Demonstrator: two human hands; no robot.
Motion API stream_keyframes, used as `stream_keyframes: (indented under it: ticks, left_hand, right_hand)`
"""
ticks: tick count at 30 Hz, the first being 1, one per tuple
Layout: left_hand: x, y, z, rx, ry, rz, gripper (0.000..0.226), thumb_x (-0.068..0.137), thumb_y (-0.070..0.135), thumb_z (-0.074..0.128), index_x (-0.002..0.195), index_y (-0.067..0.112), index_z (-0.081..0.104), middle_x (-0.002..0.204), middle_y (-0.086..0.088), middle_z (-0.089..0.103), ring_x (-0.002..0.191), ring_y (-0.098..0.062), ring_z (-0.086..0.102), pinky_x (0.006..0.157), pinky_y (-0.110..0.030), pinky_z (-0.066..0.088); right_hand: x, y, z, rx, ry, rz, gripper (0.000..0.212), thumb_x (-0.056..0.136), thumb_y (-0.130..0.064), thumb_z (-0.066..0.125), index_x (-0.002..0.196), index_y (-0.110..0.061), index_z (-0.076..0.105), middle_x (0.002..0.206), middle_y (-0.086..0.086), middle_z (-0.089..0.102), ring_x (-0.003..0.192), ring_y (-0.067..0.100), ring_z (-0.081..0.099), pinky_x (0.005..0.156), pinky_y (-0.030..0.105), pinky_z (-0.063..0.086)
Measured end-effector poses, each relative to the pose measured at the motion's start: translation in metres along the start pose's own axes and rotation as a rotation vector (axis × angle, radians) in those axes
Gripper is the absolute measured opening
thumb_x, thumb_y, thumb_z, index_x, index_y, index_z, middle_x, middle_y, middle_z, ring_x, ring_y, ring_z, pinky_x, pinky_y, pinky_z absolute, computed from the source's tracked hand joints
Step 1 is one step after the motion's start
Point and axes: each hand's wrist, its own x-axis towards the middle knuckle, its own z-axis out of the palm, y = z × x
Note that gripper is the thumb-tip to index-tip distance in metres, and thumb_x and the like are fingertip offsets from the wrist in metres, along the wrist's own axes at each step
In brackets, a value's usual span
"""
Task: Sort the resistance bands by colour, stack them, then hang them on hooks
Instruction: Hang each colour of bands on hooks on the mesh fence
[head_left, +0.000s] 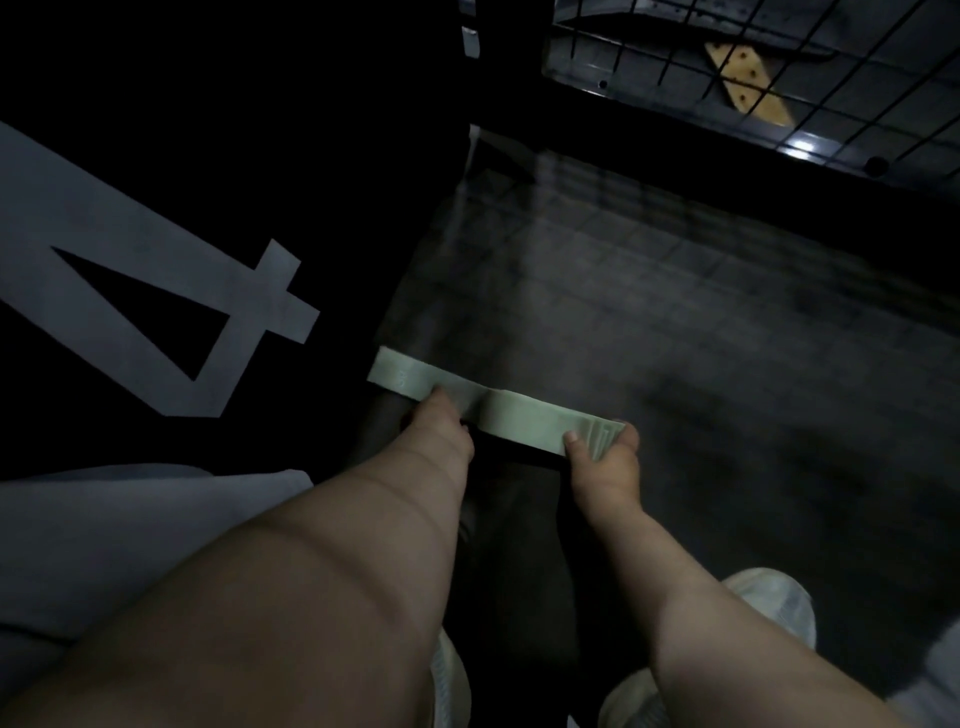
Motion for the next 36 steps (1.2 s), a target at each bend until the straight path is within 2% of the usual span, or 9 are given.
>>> stream_keyframes:
  ticks: [2, 5, 12, 16, 21, 24, 26, 30, 36]
  left_hand:
    - [-0.003, 0.0, 0.0, -0.023, -0.018, -0.018, 0.047, 0.101, 0.028, 0.052, 0.144, 0.008, 0.043, 0.144, -0.013, 0.049, 0.128, -0.027, 0.05, 0.099, -0.036, 0.042]
    - [-0.002, -0.002, -0.002, -0.027, -0.006, -0.002, 0.044, 0.098, 0.027, 0.056, 0.138, 0.008, 0.052, 0.134, -0.014, 0.057, 0.107, -0.027, 0.058, 0.084, -0.039, 0.048]
    - [0.006, -0.008, -0.002, 0.045, 0.022, -0.003, 0.05, 0.09, 0.036, 0.067, 0.131, 0.008, 0.057, 0.128, -0.012, 0.06, 0.11, -0.03, 0.061, 0.077, -0.037, 0.05]
    - [0.01, -0.008, 0.0, 0.078, 0.066, 0.007, 0.051, 0.088, 0.035, 0.066, 0.131, 0.009, 0.056, 0.123, -0.01, 0.062, 0.109, -0.028, 0.061, 0.089, -0.041, 0.052]
    - [-0.004, -0.005, 0.001, 0.004, 0.025, 0.029, 0.043, 0.091, 0.037, 0.059, 0.126, 0.012, 0.058, 0.119, -0.011, 0.064, 0.102, -0.03, 0.064, 0.068, -0.034, 0.053]
    - [-0.003, -0.007, -0.001, -0.039, -0.002, -0.013, 0.046, 0.083, 0.043, 0.067, 0.12, 0.017, 0.063, 0.112, -0.011, 0.067, 0.099, -0.033, 0.065, 0.086, -0.049, 0.056]
    - [-0.006, -0.008, -0.001, -0.051, -0.018, -0.016, 0.045, 0.081, 0.041, 0.067, 0.117, 0.014, 0.065, 0.111, -0.012, 0.069, 0.099, -0.033, 0.066, 0.09, -0.052, 0.054]
    - [-0.013, -0.005, -0.003, -0.103, -0.021, -0.001, 0.047, 0.071, 0.032, 0.065, 0.113, 0.011, 0.068, 0.107, -0.012, 0.07, 0.097, -0.034, 0.067, 0.083, -0.047, 0.055]
    - [-0.024, 0.0, -0.014, -0.081, -0.073, -0.013, 0.008, 0.085, 0.014, 0.055, 0.09, 0.011, 0.061, 0.092, -0.008, 0.062, 0.082, -0.025, 0.058, 0.064, -0.028, 0.045]
  right_hand:
    - [0.001, 0.0, 0.001, -0.005, 0.001, 0.007, 0.059, 0.092, -0.029, 0.066, 0.138, -0.011, 0.035, 0.13, 0.022, 0.053, 0.116, 0.039, 0.055, 0.101, 0.045, 0.046]
    - [0.001, 0.0, 0.001, -0.01, 0.005, 0.012, 0.058, 0.092, -0.029, 0.066, 0.138, -0.011, 0.036, 0.131, 0.022, 0.052, 0.116, 0.039, 0.055, 0.102, 0.046, 0.046]
    - [0.002, 0.001, 0.002, 0.002, 0.007, 0.009, 0.055, 0.091, -0.028, 0.066, 0.135, -0.014, 0.037, 0.129, 0.02, 0.052, 0.117, 0.038, 0.054, 0.102, 0.046, 0.045]
    - [0.002, 0.001, 0.003, -0.014, 0.012, 0.009, 0.055, 0.092, -0.028, 0.066, 0.136, -0.012, 0.037, 0.131, 0.021, 0.051, 0.116, 0.039, 0.054, 0.102, 0.046, 0.046]
    - [0.004, 0.002, 0.004, -0.018, 0.013, 0.006, 0.057, 0.092, -0.028, 0.065, 0.137, -0.011, 0.035, 0.133, 0.022, 0.05, 0.118, 0.039, 0.054, 0.102, 0.046, 0.045]
    - [0.004, 0.002, 0.004, -0.027, 0.009, 0.006, 0.057, 0.092, -0.029, 0.065, 0.137, -0.011, 0.035, 0.133, 0.022, 0.05, 0.119, 0.04, 0.053, 0.103, 0.047, 0.044]
    - [0.004, 0.001, 0.003, -0.032, 0.002, 0.01, 0.058, 0.092, -0.029, 0.065, 0.138, -0.01, 0.034, 0.134, 0.022, 0.05, 0.12, 0.04, 0.052, 0.104, 0.046, 0.044]
    - [0.005, -0.001, 0.001, -0.056, -0.013, 0.03, 0.062, 0.092, -0.031, 0.065, 0.139, -0.009, 0.032, 0.135, 0.022, 0.048, 0.12, 0.04, 0.052, 0.104, 0.046, 0.044]
    - [0.006, -0.007, 0.0, -0.07, -0.034, 0.066, 0.063, 0.091, -0.032, 0.067, 0.137, -0.009, 0.031, 0.134, 0.023, 0.049, 0.119, 0.041, 0.053, 0.103, 0.049, 0.045]
